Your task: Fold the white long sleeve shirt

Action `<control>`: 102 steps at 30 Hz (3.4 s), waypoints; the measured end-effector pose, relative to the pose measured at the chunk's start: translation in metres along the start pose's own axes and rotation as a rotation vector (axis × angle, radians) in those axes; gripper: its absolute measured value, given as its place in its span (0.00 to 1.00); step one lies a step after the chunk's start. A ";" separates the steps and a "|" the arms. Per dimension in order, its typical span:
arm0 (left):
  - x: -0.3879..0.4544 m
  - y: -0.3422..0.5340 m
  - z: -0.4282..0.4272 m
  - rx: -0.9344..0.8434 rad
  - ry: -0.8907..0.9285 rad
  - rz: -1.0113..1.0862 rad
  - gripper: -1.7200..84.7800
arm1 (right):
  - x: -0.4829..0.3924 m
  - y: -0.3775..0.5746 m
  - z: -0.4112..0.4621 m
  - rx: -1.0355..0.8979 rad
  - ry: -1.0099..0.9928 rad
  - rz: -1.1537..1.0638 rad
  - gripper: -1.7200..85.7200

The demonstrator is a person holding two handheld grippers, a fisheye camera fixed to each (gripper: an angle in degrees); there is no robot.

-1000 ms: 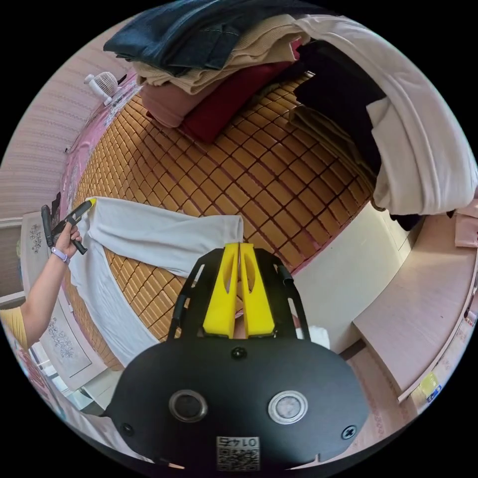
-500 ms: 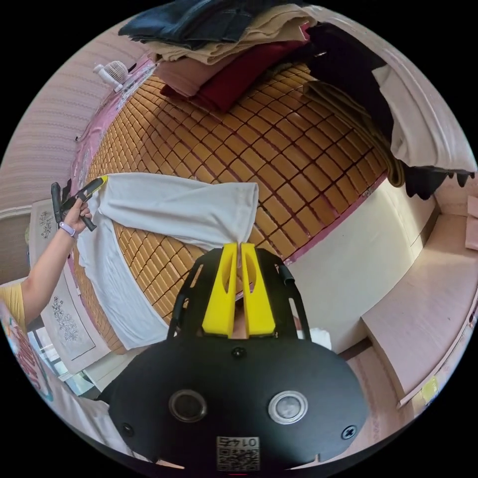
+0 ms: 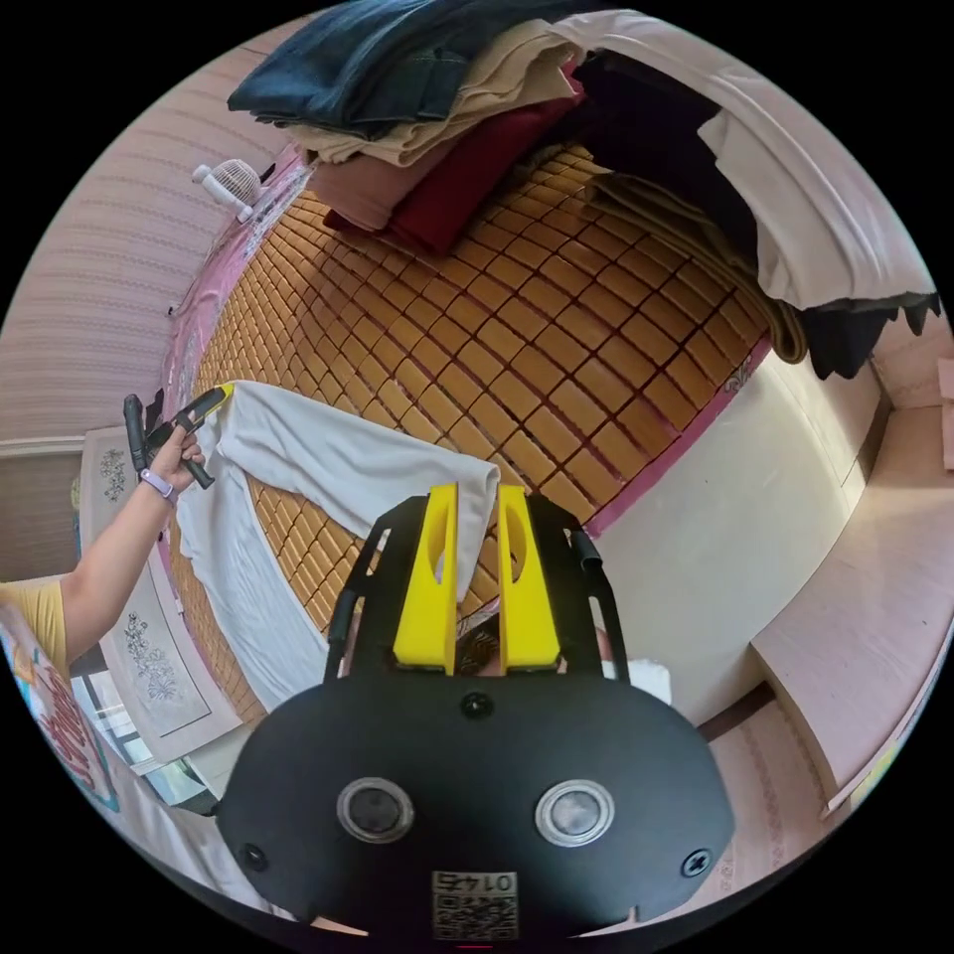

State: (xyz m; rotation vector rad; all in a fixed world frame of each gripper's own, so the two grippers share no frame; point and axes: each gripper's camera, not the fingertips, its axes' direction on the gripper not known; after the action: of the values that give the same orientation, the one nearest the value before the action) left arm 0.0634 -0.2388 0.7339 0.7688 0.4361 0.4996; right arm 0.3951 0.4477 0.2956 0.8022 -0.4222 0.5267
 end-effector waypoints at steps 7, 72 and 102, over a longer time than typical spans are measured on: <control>0.015 0.000 -0.006 0.012 -0.035 0.045 0.01 | -0.012 -0.012 0.005 -0.017 0.062 -0.071 0.02; 0.017 -0.139 -0.119 -0.014 0.079 -0.131 0.01 | -0.021 -0.076 0.092 0.141 0.225 -0.190 0.07; -0.069 -0.061 -0.497 0.249 0.166 -0.408 0.07 | 0.004 -0.054 0.225 0.049 0.219 -0.196 0.07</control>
State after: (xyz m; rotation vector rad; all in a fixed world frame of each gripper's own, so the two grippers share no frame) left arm -0.2445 -0.0459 0.3822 0.8530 0.8012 0.1268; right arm 0.3952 0.2456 0.4086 0.8135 -0.1269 0.4375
